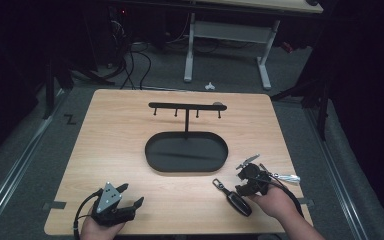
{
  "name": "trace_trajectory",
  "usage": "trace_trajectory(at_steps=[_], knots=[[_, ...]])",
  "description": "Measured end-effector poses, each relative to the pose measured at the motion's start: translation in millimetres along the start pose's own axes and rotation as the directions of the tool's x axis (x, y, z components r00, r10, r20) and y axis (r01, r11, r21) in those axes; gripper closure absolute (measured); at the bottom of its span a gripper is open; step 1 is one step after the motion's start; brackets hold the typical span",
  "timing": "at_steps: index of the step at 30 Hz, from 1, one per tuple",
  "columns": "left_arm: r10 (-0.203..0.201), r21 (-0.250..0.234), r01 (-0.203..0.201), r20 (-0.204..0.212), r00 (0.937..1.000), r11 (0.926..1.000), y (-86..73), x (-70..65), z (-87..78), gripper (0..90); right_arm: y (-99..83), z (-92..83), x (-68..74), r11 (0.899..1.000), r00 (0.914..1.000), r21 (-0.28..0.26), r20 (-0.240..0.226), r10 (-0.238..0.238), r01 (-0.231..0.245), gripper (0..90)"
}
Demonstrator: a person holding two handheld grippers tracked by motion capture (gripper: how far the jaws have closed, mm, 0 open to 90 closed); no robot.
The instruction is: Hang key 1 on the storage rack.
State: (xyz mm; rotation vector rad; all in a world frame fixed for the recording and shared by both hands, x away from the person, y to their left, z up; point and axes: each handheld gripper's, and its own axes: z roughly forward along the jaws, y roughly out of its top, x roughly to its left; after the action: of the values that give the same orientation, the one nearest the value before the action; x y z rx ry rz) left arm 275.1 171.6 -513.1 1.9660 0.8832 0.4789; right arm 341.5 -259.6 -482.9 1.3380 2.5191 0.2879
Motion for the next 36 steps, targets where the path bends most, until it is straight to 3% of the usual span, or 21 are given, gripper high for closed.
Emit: trace_trajectory(at_steps=[7,14,21,25,31,36], knots=[[0.014,0.006,-0.014,0.013,0.9998,0.9999,-1.6,-2.0,1.0,28.6,9.1,1.2,-3.2,0.996,0.9989,0.089,-0.046,-0.007,0.011,37.4],[0.025,0.012,-0.025,0.019,0.9995,0.9996,-1.8,-3.7,1.1,28.5,25.8,-12.5,-5.1,0.987,0.9962,0.154,-0.075,-0.043,0.054,35.1],[0.043,0.021,-0.043,0.024,0.9988,0.9989,-2.2,-5.1,3.7,28.5,31.9,-19.8,4.7,0.978,0.9909,0.174,-0.093,-0.097,0.113,34.7],[0.047,0.022,-0.047,0.028,0.9985,0.9986,-2.1,-5.6,3.6,28.5,34.7,-15.6,15.8,0.973,0.9871,0.192,-0.115,-0.111,0.132,33.0],[0.053,0.025,-0.054,0.034,0.998,0.9982,-2.0,-6.4,3.4,28.5,41.4,-5.9,30.7,0.969,0.9756,0.174,-0.165,-0.145,0.173,29.5],[0.064,0.031,-0.065,0.036,0.9973,0.9974,-2.2,-7.2,4.5,28.5,45.9,4.2,36.8,0.963,0.9709,0.184,-0.171,-0.168,0.199,33.9]])
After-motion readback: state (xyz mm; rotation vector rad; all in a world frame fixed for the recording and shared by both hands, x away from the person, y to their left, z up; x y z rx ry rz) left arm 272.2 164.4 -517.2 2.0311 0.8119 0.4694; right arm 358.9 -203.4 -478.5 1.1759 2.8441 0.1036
